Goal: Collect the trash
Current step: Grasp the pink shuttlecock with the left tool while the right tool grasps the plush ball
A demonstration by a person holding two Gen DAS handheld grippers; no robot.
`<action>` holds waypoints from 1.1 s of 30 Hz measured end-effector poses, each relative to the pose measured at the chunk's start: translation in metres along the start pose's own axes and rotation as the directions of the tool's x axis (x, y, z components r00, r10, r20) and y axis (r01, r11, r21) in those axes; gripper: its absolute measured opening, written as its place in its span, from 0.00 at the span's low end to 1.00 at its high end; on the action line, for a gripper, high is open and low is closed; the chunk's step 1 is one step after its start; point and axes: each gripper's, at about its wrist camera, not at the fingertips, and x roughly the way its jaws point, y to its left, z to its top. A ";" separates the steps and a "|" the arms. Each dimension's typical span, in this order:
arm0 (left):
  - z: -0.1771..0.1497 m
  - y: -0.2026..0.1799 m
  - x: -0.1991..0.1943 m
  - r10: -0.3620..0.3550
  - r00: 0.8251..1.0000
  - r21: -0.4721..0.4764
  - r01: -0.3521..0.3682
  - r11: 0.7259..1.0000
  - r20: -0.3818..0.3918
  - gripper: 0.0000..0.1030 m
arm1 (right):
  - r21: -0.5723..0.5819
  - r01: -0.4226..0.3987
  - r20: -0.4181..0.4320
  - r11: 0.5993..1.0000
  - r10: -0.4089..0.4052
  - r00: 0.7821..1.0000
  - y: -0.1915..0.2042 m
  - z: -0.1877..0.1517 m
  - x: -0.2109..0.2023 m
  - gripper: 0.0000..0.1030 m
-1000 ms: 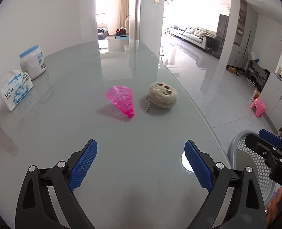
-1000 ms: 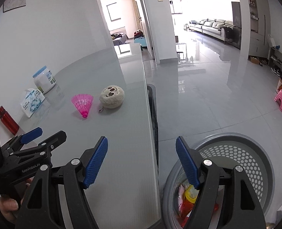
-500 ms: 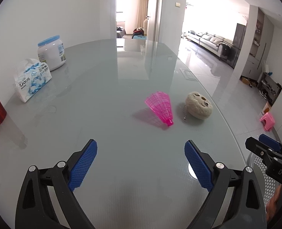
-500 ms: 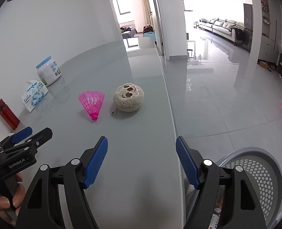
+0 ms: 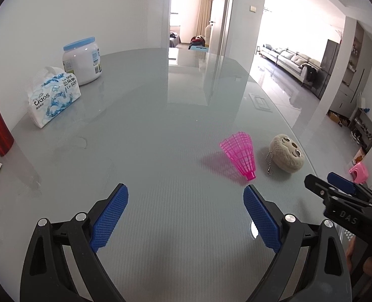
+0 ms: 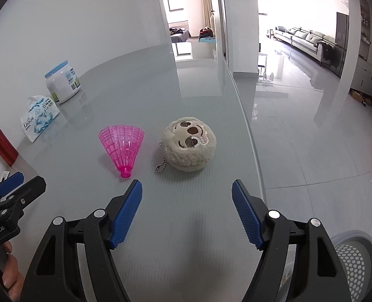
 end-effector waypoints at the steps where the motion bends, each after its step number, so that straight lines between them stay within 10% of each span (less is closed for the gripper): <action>1: 0.002 0.000 0.002 0.000 1.000 -0.003 0.000 1.000 0.001 0.88 | -0.002 0.000 -0.007 1.000 0.000 1.000 0.000 0.003 0.006 0.70; 22: 0.012 -0.009 0.039 0.010 0.999 -0.016 -0.011 1.000 -0.050 0.88 | -0.021 0.036 -0.075 0.999 -0.037 0.996 0.005 0.042 0.081 0.74; 25: 0.012 -0.013 0.042 0.005 0.999 -0.013 -0.006 1.000 -0.054 0.88 | -0.027 0.033 -0.072 0.999 -0.035 0.997 -0.001 0.038 0.076 0.58; 33: 0.014 -0.029 0.056 -0.002 0.998 0.007 0.003 1.000 -0.062 0.88 | 0.028 0.008 -0.031 1.000 -0.007 0.999 -0.022 0.029 0.058 0.55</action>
